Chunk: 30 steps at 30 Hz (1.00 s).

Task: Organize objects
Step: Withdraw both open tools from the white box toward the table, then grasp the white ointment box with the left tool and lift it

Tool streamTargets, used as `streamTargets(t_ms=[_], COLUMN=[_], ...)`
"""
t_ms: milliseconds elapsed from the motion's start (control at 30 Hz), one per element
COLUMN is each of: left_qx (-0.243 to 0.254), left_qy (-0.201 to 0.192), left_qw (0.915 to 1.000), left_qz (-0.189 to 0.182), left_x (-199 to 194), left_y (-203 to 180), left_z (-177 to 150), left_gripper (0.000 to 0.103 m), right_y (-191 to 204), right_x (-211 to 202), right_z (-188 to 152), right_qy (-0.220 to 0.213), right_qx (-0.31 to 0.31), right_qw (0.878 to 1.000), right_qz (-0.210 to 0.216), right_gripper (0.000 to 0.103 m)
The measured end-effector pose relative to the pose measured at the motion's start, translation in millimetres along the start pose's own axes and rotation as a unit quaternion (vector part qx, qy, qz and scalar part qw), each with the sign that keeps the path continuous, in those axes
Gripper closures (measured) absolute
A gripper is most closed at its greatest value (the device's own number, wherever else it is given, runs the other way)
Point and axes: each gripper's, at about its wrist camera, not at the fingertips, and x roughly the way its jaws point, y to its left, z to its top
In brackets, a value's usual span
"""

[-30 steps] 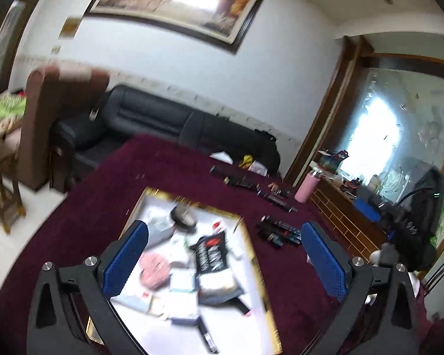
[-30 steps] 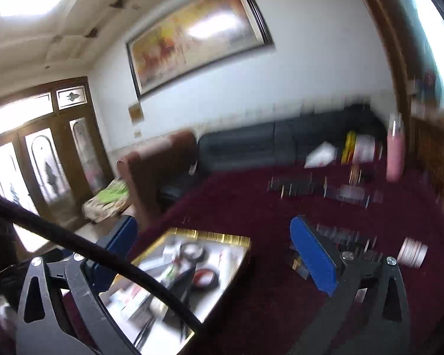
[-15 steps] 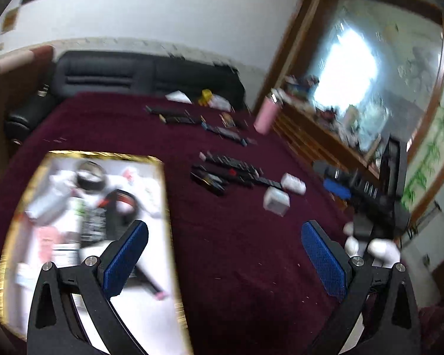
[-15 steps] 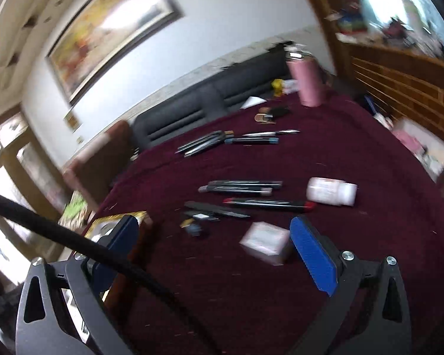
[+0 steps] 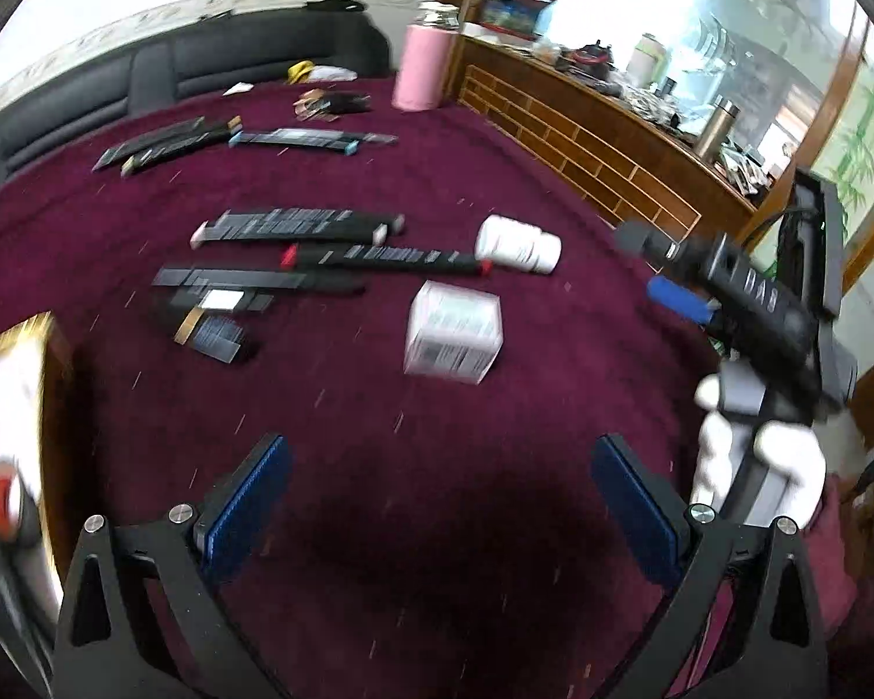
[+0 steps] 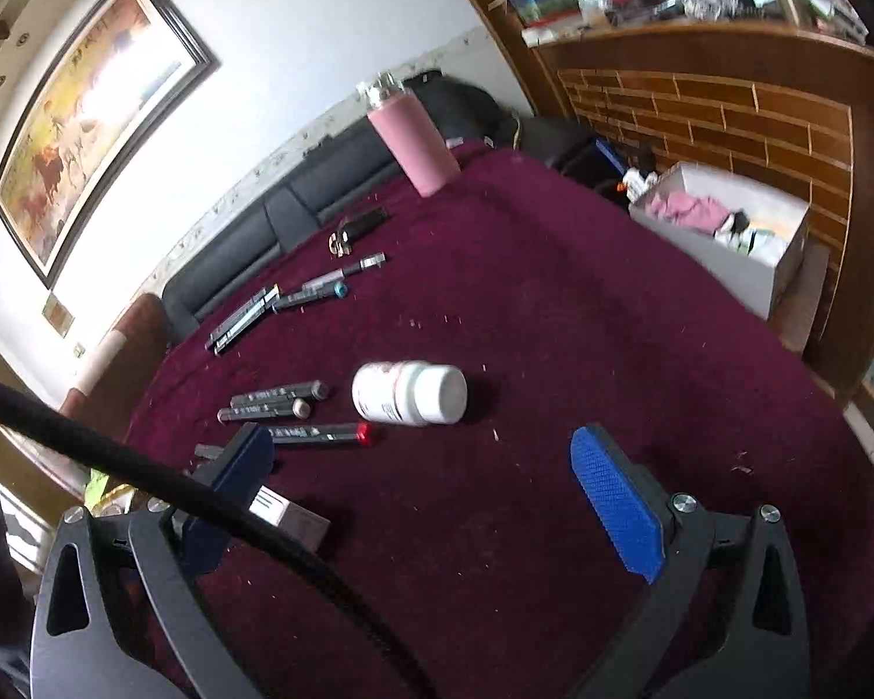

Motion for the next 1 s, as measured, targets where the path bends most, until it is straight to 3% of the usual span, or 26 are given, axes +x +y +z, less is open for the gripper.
streamTargets(t_ms=[200,333,400,467,500,533,700,833,900,1000], left_qx=[0.045,0.072,0.058,0.053,0.047,0.038,0.010,-0.023,-0.037,-0.067], left_qy=[-0.005,0.029,0.059,0.049,0.046,0.046,-0.005,-0.044,-0.065,-0.102], left_qw=[0.9989,0.9956,0.9950,0.9961,0.9969,0.9978,0.9999,0.9985,0.9968,0.9924], left_qz=[0.014,0.052,0.056,0.051,0.044,0.026,0.003,-0.022,-0.027,-0.015], left_x=[47.1,89.0,105.5,98.7,92.8,87.4,35.7,-31.9,-61.9,-114.9], left_y=[-27.5,-30.4,-22.8,-23.1,-22.6,-20.0,-6.7,12.9,25.3,50.7], left_z=[29.4,32.4,32.2,32.1,32.5,32.8,18.4,-14.6,-27.3,-52.5], left_gripper=[0.003,0.003,0.005,0.021,0.050,0.063,0.063,0.063,0.063,0.063], right_y=[-15.2,-16.1,-13.9,-12.2,-12.4,-13.1,-12.9,3.1,26.5,81.5], right_x=[4.5,7.6,8.5,10.9,12.0,13.0,13.8,11.7,8.4,18.6], right_z=[2.7,1.6,0.4,-0.3,-0.8,-1.3,-1.4,-3.1,-8.0,-20.5], right_qy=[0.019,0.028,0.030,0.033,0.035,0.036,0.036,0.040,0.052,0.099], right_qx=[0.029,0.030,0.022,0.015,0.014,0.013,0.010,-0.014,-0.044,-0.119], right_qw=[0.999,0.999,0.999,0.999,0.999,0.999,0.999,0.999,0.998,0.986], right_qz=[0.017,0.017,0.014,0.009,0.007,0.003,-0.002,-0.005,0.017,0.063], right_gripper=[0.000,0.000,0.000,0.000,0.000,0.000,0.000,0.001,0.001,0.001])
